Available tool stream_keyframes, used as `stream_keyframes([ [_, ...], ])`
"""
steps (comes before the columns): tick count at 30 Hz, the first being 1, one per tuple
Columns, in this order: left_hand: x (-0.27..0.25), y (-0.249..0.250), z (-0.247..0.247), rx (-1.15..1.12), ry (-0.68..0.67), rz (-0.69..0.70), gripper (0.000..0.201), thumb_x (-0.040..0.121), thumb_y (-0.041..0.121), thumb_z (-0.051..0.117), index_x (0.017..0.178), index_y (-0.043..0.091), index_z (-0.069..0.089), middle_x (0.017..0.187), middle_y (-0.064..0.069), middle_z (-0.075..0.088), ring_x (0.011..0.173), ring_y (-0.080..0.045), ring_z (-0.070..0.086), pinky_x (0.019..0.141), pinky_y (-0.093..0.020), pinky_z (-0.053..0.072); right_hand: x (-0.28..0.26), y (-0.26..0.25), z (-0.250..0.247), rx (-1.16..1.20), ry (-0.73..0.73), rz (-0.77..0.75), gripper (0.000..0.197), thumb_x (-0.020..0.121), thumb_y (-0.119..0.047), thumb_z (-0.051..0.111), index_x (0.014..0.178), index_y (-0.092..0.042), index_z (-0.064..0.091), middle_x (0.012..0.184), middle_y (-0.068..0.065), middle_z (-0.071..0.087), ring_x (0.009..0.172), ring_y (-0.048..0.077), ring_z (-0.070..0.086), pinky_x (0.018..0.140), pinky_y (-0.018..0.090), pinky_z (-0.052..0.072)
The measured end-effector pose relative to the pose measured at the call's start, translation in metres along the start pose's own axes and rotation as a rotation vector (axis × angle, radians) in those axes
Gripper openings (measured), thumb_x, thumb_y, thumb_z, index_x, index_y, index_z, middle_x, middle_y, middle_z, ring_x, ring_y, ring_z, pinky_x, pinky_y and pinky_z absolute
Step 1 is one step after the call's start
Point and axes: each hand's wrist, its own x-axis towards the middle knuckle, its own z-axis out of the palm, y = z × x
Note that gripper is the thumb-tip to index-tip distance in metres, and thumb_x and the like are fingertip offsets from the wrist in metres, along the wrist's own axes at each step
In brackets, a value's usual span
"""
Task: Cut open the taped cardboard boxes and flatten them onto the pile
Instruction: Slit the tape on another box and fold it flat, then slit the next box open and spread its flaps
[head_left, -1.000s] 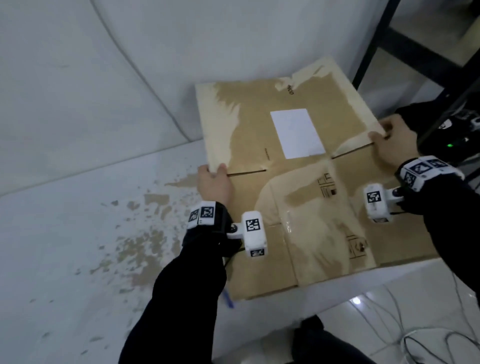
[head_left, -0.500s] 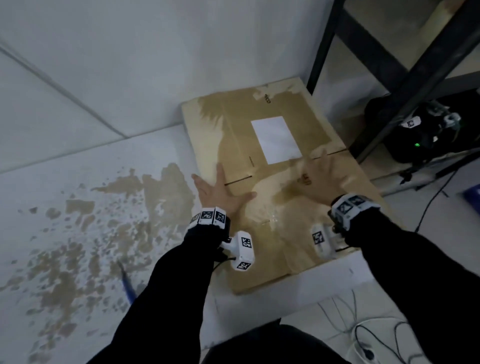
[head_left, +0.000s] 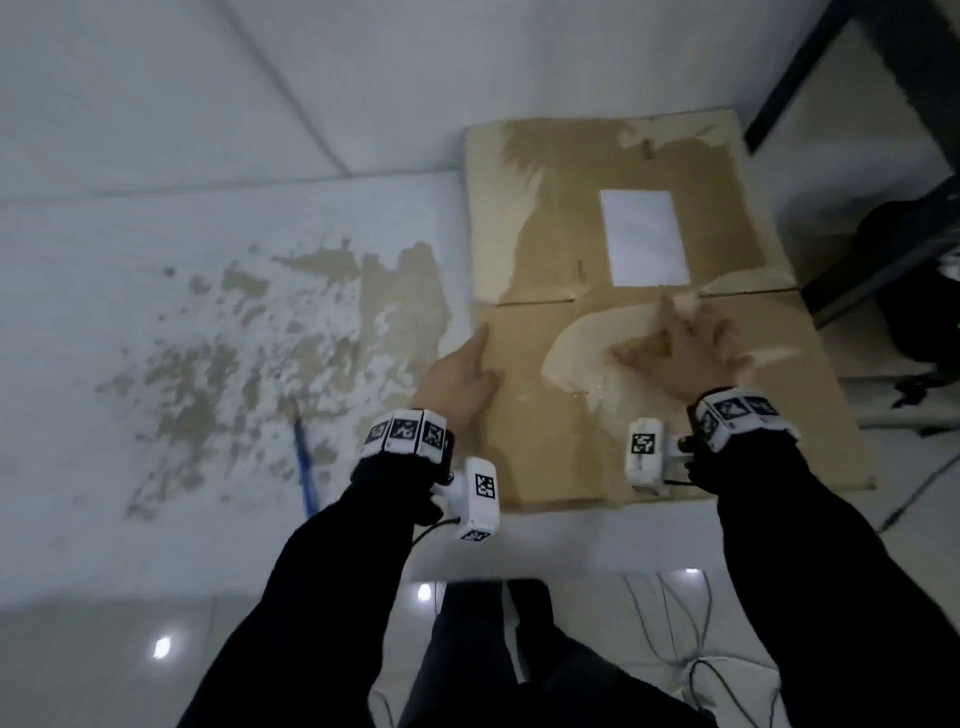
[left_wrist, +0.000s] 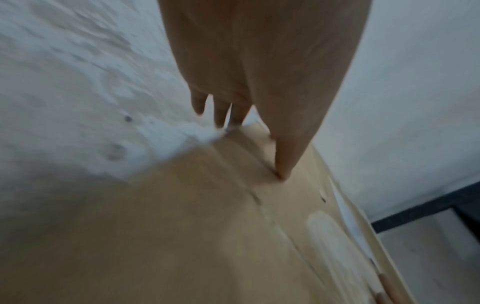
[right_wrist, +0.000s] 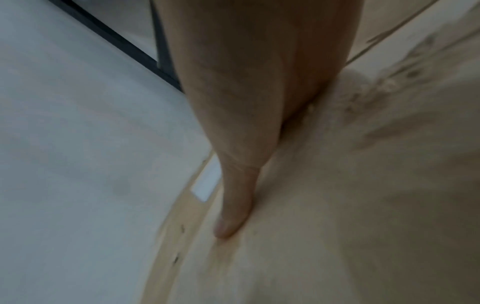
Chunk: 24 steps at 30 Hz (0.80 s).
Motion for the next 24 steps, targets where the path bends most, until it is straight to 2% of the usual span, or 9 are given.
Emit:
stream_keyframes([
  [2, -0.051, -0.030, -0.003, -0.167, 0.072, -0.020, 0.051, 0.097, 0.025, 0.052, 0.146, 0.025, 0.036, 0.139, -0.008, 0.051, 0.126, -0.024, 0.050, 0.101, -0.032, 0.039, -0.017, -0.019, 0.017, 0.075, 0.165, -0.067, 0.053, 0.087, -0.041, 0.055, 0.133, -0.019, 0.043, 0.142, 0.020, 0.036, 0.132, 0.040, 0.030, 0.103, 0.053, 0.031],
  [4, -0.102, -0.069, -0.005, -0.331, 0.243, -0.070, 0.029, 0.097, 0.019, 0.052, 0.125, 0.019, 0.059, 0.104, -0.007, 0.068, 0.092, -0.019, 0.066, 0.080, -0.030, 0.050, -0.046, -0.053, 0.044, 0.159, 0.298, -0.244, 0.035, 0.090, -0.021, 0.049, 0.123, -0.009, 0.055, 0.126, 0.019, 0.055, 0.119, 0.037, 0.047, 0.098, 0.046, 0.040],
  [6, -0.151, -0.114, -0.003, -0.457, 0.380, -0.196, 0.016, 0.097, 0.017, 0.052, 0.096, 0.011, 0.067, 0.067, -0.003, 0.060, 0.056, -0.011, 0.057, 0.058, -0.023, 0.044, -0.088, -0.101, 0.071, 0.337, 0.303, -0.537, 0.025, 0.090, -0.014, 0.048, 0.110, -0.007, 0.062, 0.109, 0.015, 0.064, 0.103, 0.031, 0.057, 0.090, 0.035, 0.043],
  [8, -0.199, -0.163, 0.003, -0.546, 0.465, -0.342, 0.020, 0.096, 0.012, 0.053, 0.081, 0.006, 0.064, 0.054, 0.001, 0.049, 0.044, -0.007, 0.045, 0.048, -0.019, 0.037, -0.132, -0.147, 0.102, 0.469, 0.074, -0.781, 0.016, 0.093, -0.011, 0.051, 0.100, -0.011, 0.065, 0.096, 0.010, 0.068, 0.088, 0.022, 0.061, 0.079, 0.027, 0.045],
  [10, -0.241, -0.215, 0.012, -0.637, 0.514, -0.511, 0.022, 0.096, 0.010, 0.051, 0.077, 0.007, 0.062, 0.051, 0.001, 0.047, 0.041, -0.007, 0.042, 0.044, -0.018, 0.035, -0.168, -0.186, 0.139, 0.466, -0.265, -0.897, 0.014, 0.094, -0.014, 0.052, 0.093, -0.023, 0.063, 0.086, 0.011, 0.068, 0.080, 0.026, 0.064, 0.076, 0.037, 0.050],
  [13, -0.295, -0.296, 0.018, -0.769, 0.595, -0.790, 0.017, 0.095, 0.012, 0.053, 0.083, 0.003, 0.062, 0.056, -0.003, 0.055, 0.046, -0.018, 0.048, 0.042, -0.021, 0.035, -0.213, -0.243, 0.206, 0.378, -0.746, -0.876, 0.020, 0.096, -0.013, 0.049, 0.091, -0.028, 0.061, 0.082, 0.004, 0.065, 0.082, 0.026, 0.064, 0.085, 0.043, 0.051],
  [15, -0.324, -0.346, 0.014, -0.889, 0.643, -0.937, 0.015, 0.096, 0.011, 0.053, 0.085, 0.002, 0.060, 0.061, -0.009, 0.056, 0.045, -0.019, 0.049, 0.037, -0.017, 0.035, -0.242, -0.285, 0.250, 0.215, -0.919, -0.884, 0.016, 0.096, -0.012, 0.047, 0.097, -0.021, 0.061, 0.086, 0.000, 0.065, 0.081, 0.018, 0.064, 0.086, 0.038, 0.051],
  [19, -0.386, -0.443, -0.007, -1.161, 0.723, -1.178, 0.015, 0.097, 0.010, 0.051, 0.087, 0.001, 0.056, 0.062, -0.012, 0.055, 0.043, -0.019, 0.051, 0.052, -0.022, 0.034, -0.297, -0.370, 0.338, -0.106, -1.104, -0.862, 0.022, 0.096, -0.013, 0.040, 0.109, -0.015, 0.058, 0.092, 0.001, 0.064, 0.075, 0.010, 0.061, 0.068, 0.019, 0.046],
  [24, -0.447, -0.532, -0.046, -1.309, 0.803, -1.313, 0.013, 0.097, 0.011, 0.049, 0.091, 0.001, 0.054, 0.068, -0.014, 0.055, 0.057, -0.023, 0.049, 0.056, -0.026, 0.028, -0.343, -0.457, 0.426, -0.160, -1.167, -0.633, 0.013, 0.096, -0.008, 0.042, 0.102, -0.011, 0.053, 0.077, 0.003, 0.057, 0.059, 0.011, 0.054, 0.053, 0.018, 0.041],
])
